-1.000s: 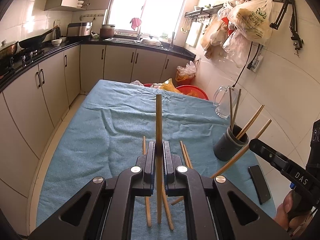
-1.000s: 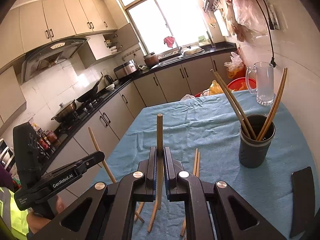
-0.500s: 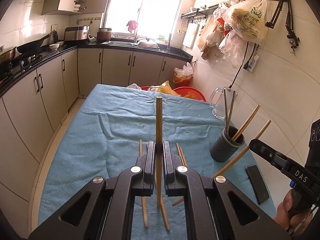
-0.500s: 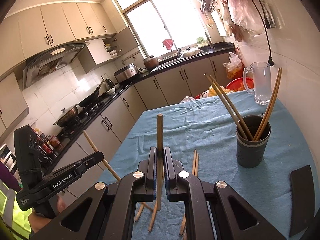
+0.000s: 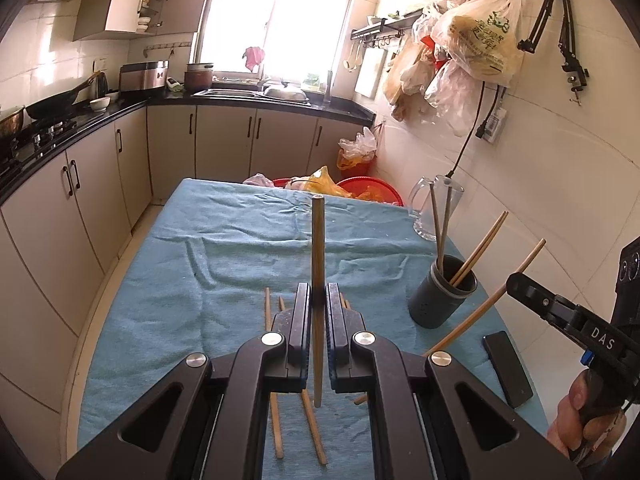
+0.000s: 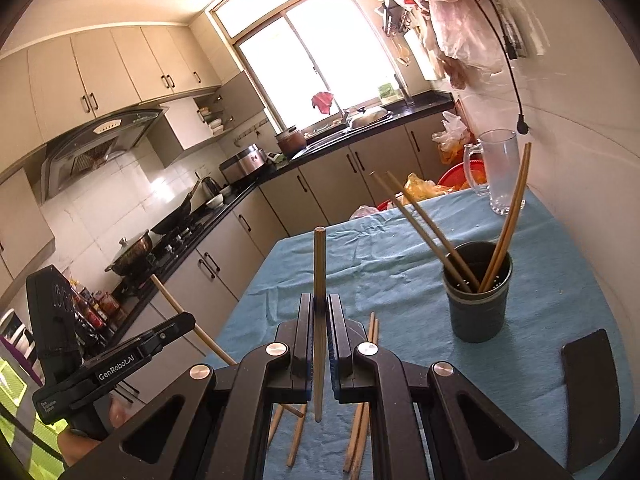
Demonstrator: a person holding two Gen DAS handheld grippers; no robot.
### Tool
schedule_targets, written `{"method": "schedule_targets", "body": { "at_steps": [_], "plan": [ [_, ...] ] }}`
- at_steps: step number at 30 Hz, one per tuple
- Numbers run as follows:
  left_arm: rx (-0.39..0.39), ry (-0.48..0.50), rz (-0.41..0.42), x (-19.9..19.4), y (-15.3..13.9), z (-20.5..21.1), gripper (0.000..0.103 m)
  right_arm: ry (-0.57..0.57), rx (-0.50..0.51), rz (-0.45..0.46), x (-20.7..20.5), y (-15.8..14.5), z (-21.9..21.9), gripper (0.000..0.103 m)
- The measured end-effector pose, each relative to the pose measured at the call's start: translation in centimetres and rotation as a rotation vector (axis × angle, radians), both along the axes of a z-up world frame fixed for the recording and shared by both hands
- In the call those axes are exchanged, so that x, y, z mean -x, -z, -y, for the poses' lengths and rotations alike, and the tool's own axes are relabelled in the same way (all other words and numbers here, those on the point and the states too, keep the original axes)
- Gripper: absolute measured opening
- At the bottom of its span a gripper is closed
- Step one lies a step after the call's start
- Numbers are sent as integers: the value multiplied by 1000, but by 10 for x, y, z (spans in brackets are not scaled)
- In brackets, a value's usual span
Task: Organize utensils
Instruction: 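Carry both upright chopsticks toward the dark holder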
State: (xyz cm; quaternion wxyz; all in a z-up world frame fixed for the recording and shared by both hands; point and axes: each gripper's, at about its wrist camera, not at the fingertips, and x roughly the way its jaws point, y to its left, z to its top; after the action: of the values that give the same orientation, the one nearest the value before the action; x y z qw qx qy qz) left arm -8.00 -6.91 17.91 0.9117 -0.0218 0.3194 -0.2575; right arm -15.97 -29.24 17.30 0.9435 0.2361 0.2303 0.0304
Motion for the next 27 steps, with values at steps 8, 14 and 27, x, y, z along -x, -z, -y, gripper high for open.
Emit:
{"method": "schedule_targets", "body": {
  "at_steps": [8,14,27],
  "plan": [
    [-5,26,6,2,-10,14,6,36,-19,11,11,-5,17,7],
    [-7,45,27,6,-19,27,6,69,-33,34,25,-12,33,7],
    [-26,81,37,10,-24,53,6,116,-57,55,44,-18,61,7]
  ]
}}
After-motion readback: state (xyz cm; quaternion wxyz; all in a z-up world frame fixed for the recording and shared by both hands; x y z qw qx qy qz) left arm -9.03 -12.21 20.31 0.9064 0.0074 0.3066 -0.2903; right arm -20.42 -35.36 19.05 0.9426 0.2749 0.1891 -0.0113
